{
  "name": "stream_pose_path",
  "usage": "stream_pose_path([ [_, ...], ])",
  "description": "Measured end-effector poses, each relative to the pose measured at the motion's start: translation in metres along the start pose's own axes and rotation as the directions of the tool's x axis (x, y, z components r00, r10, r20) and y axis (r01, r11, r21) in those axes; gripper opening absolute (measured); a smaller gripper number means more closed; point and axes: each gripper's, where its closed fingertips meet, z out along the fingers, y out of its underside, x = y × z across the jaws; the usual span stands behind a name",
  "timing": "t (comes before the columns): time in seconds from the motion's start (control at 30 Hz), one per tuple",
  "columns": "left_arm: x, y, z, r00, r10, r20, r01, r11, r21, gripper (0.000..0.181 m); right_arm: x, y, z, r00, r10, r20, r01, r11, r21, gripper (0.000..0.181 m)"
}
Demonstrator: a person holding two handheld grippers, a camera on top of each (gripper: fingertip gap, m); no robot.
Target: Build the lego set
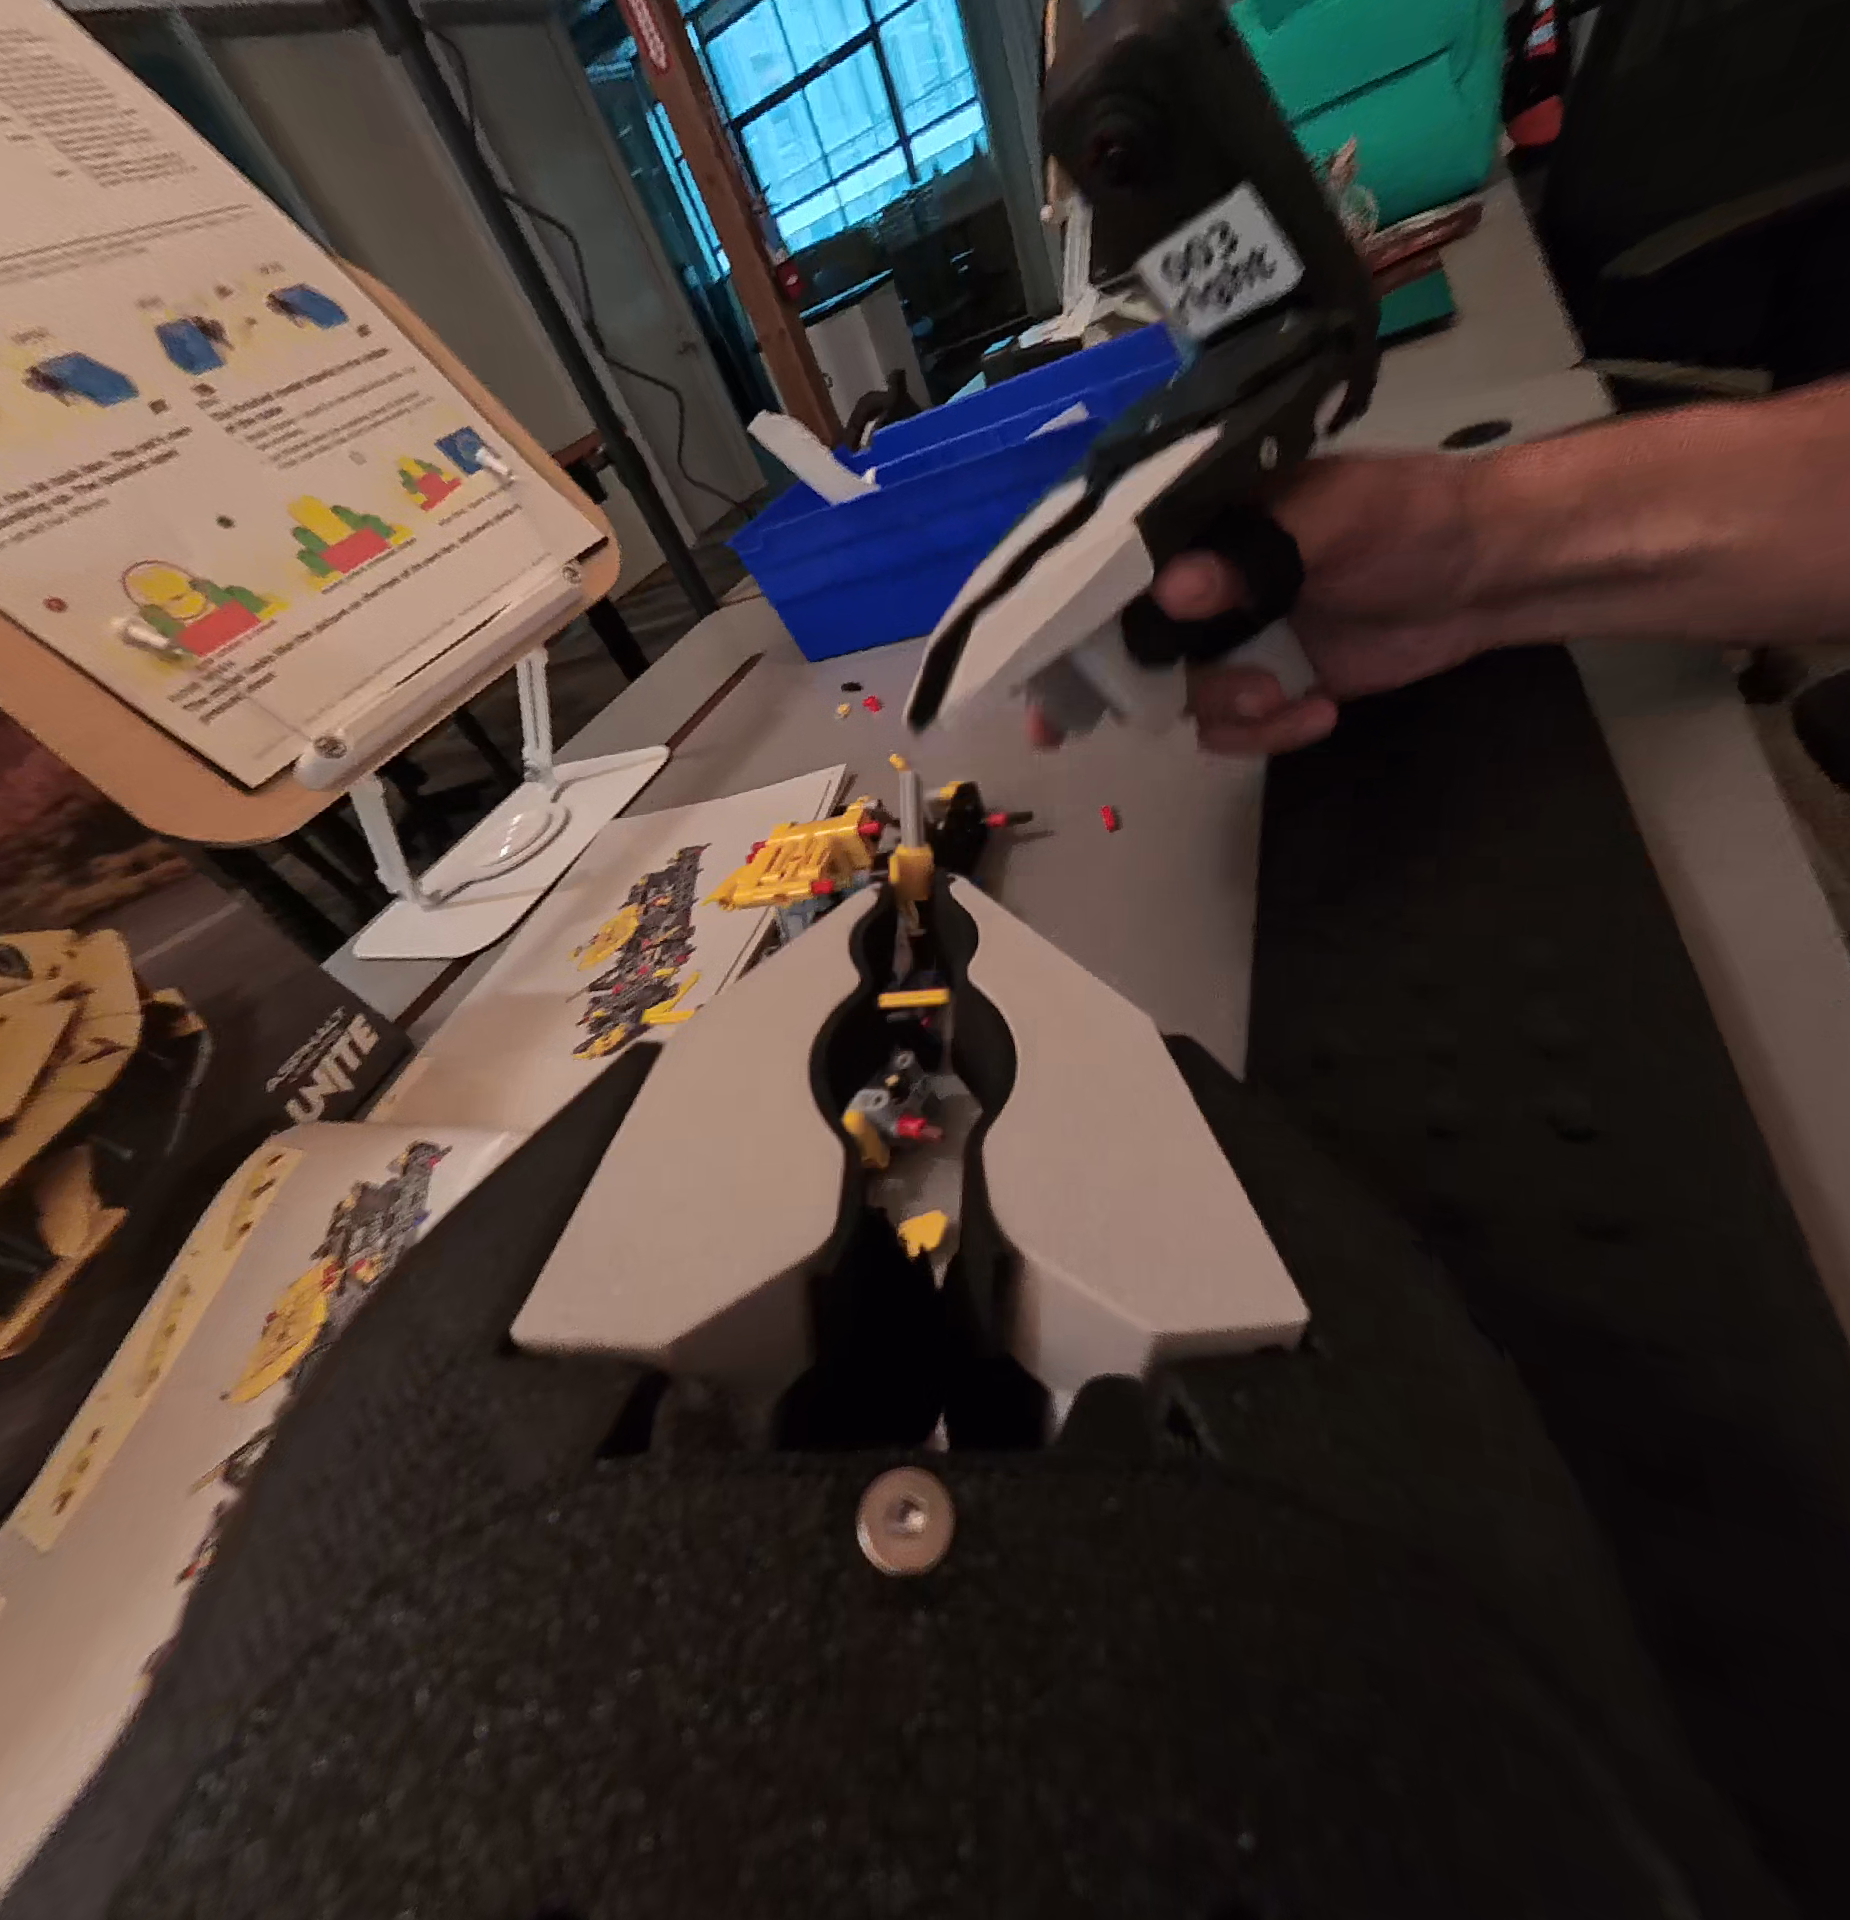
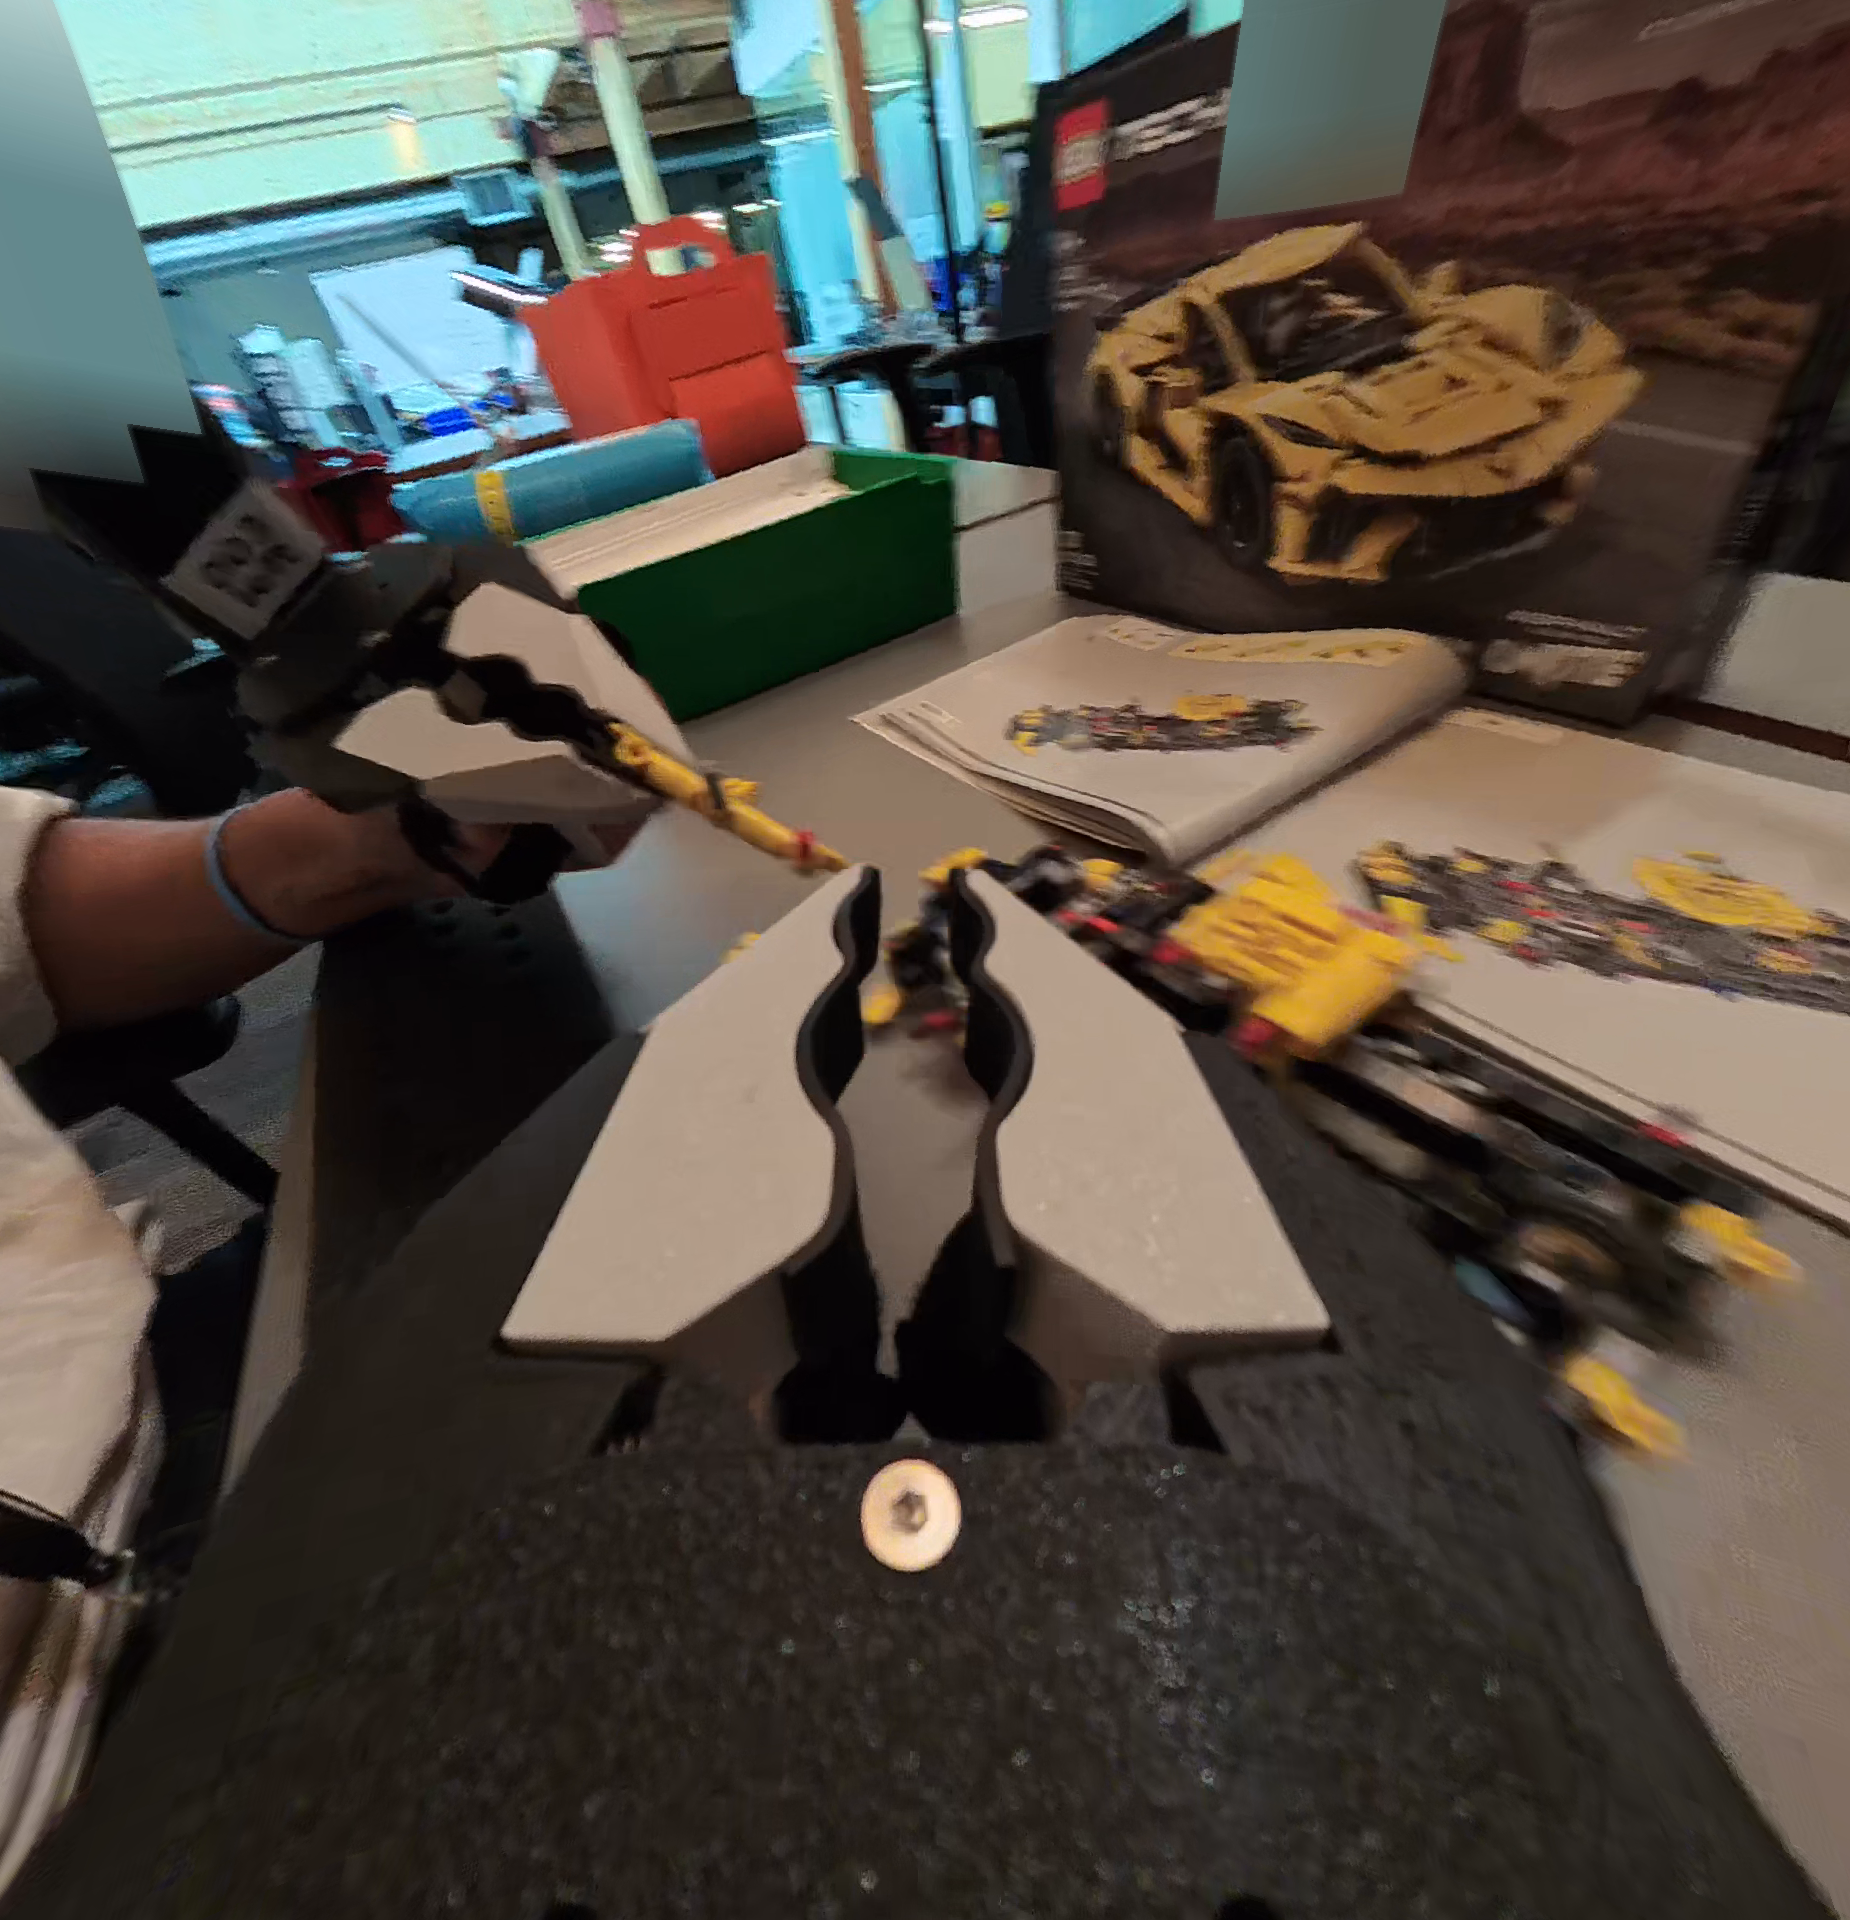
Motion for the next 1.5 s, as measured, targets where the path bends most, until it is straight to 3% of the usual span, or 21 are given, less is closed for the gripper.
stream_pose_path([
  [0.07,-0.002,0.003,0.0,1.0,-0.002,0.008,0.002,1.0,-0.013,0.007,0.037,-0.001,-0.032,0.995,0.005,-0.099,-0.011,0.998,-0.064,0.013],
  [0.13,-0.002,0.005,0.003,1.0,-0.017,0.013,0.018,0.999,-0.028,0.006,0.066,0.023,-0.059,0.982,-0.043,-0.185,-0.005,0.969,-0.249,0.016],
  [0.3,-0.002,0.007,0.005,0.999,-0.028,0.016,0.029,0.999,-0.043,0.006,0.076,0.087,-0.092,0.981,-0.113,-0.158,0.004,0.823,-0.568,0.023],
  [0.77,0.009,0.013,0.01,0.998,-0.053,-0.042,0.05,0.996,-0.068,0.006,0.066,0.12,-0.079,0.961,-0.214,0.177,0.278,0.736,-0.617,0.014],
  [0.83,0.009,0.014,0.01,0.997,-0.06,-0.047,0.057,0.996,-0.07,0.006,0.065,0.12,-0.075,0.956,-0.225,0.186,0.292,0.744,-0.601,0.004],
  [0.93,0.008,0.012,0.01,0.995,-0.086,-0.056,0.083,0.995,-0.062,0.007,0.067,0.12,-0.075,0.964,-0.21,0.161,0.264,0.718,-0.644,0.003],
  [1.0,0.008,0.012,0.011,0.993,-0.103,-0.061,0.099,0.993,-0.061,0.007,0.061,0.103,-0.064,0.966,-0.217,0.14,0.258,0.784,-0.564,0.003],
  [1.13,0.011,0.011,0.015,0.987,-0.142,-0.08,0.137,0.989,-0.06,0.007,0.014,0.02,-0.032,0.984,-0.093,0.151,0.119,0.979,-0.168,0.003],
  [1.23,0.014,0.005,0.017,0.967,-0.226,-0.118,0.222,0.974,-0.042,0.007,-0.02,-0.03,-0.012,0.963,0.104,0.249,-0.131,0.987,0.092,0.003],
  [1.33,0.017,-0.003,0.015,0.951,-0.263,-0.161,0.265,0.964,-0.009,0.007,-0.041,-0.029,0.018,0.922,0.234,0.307,-0.272,0.958,0.087,0.003],
  [1.5,0.015,0.003,0.013,0.967,-0.222,-0.123,0.219,0.975,-0.033,0.007,-0.053,-0.005,0.048,0.944,0.216,0.248,-0.221,0.975,-0.005,0.003],
])
